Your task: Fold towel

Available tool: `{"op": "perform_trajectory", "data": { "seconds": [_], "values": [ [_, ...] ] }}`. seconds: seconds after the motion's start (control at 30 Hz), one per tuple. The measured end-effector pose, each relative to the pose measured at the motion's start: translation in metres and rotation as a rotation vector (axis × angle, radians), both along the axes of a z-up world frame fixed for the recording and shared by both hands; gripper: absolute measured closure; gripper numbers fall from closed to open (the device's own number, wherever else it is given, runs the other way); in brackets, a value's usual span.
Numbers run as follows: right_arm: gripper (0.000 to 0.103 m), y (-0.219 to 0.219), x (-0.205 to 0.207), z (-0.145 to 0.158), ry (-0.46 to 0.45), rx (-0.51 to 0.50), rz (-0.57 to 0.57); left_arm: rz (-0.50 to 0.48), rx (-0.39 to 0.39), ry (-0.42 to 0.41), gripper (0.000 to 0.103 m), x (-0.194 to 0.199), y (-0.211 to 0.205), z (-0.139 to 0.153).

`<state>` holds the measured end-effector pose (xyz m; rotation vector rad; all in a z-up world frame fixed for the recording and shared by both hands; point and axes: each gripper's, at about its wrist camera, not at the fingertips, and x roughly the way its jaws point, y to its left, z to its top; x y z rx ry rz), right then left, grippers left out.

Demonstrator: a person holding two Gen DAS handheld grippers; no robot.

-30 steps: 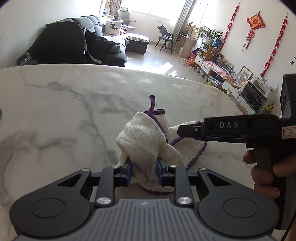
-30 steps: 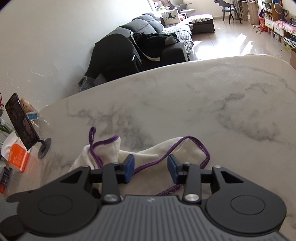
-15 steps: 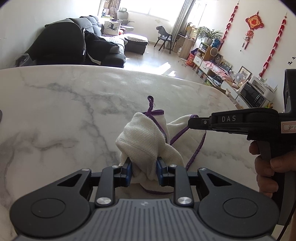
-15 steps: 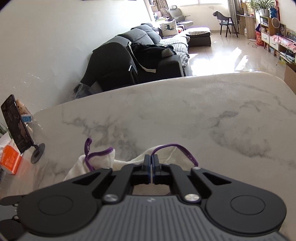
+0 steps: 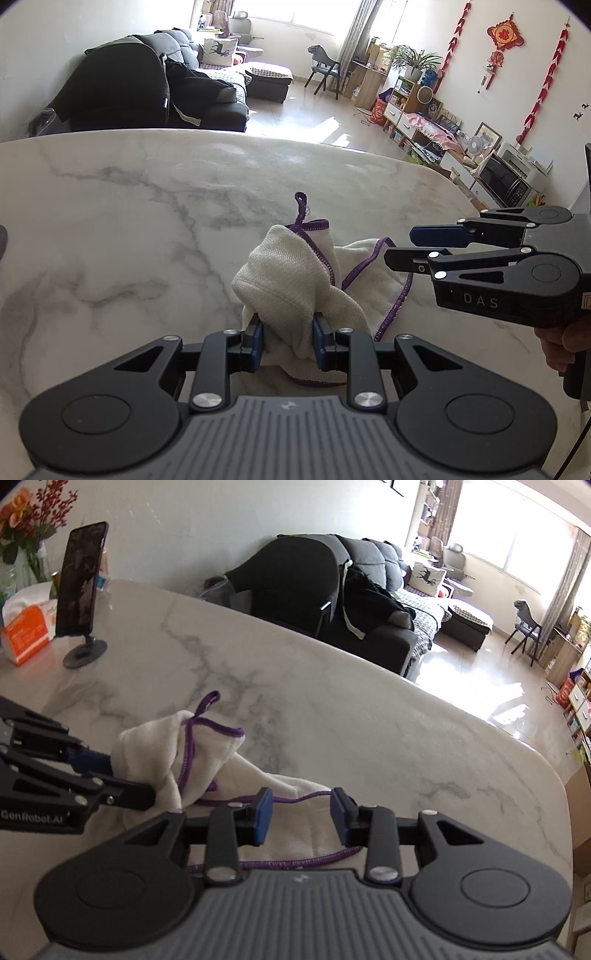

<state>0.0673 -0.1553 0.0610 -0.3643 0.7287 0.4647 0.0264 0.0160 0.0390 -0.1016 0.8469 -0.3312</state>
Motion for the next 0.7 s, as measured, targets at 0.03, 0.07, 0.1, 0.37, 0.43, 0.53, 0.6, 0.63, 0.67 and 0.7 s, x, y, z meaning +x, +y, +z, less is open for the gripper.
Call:
{"op": "perform_trajectory", "data": {
  "seconds": [0.03, 0.07, 0.1, 0.37, 0.43, 0.53, 0.6, 0.63, 0.67, 0.7],
  "values": [
    [0.063, 0.004, 0.000, -0.002, 0.002, -0.022, 0.041, 0.000, -0.001, 0.001, 0.076, 0.000, 0.000, 0.000],
    [0.060, 0.008, -0.001, -0.003, 0.000, -0.045, 0.073, -0.001, -0.003, 0.003, 0.076, 0.000, 0.001, 0.000],
    [0.056, 0.013, -0.001, -0.005, -0.003, -0.067, 0.103, -0.002, -0.004, 0.004, 0.076, 0.000, 0.001, 0.000],
    [0.050, 0.037, 0.007, -0.014, 0.012, -0.132, 0.239, -0.004, -0.010, 0.018, 0.076, 0.001, 0.006, -0.001],
    [0.054, 0.038, 0.010, -0.018, 0.053, -0.115, 0.255, -0.004, -0.011, 0.020, 0.076, 0.001, 0.007, -0.002],
    [0.063, 0.038, 0.014, -0.022, 0.096, -0.092, 0.268, -0.003, -0.015, 0.021, 0.076, 0.001, 0.008, -0.003],
    [0.082, 0.037, 0.013, -0.022, 0.109, -0.077, 0.278, -0.001, -0.020, 0.023, 0.076, 0.001, 0.009, -0.003],
    [0.087, 0.037, 0.012, -0.022, 0.114, -0.073, 0.283, -0.001, -0.022, 0.024, 0.076, 0.001, 0.009, -0.003],
    [0.091, 0.038, 0.011, -0.023, 0.115, -0.071, 0.286, 0.000, -0.022, 0.024, 0.076, 0.002, 0.009, -0.003],
    [0.093, 0.038, 0.010, -0.023, 0.111, -0.074, 0.285, -0.001, -0.022, 0.024, 0.076, 0.004, 0.010, -0.003]
  ]
}}
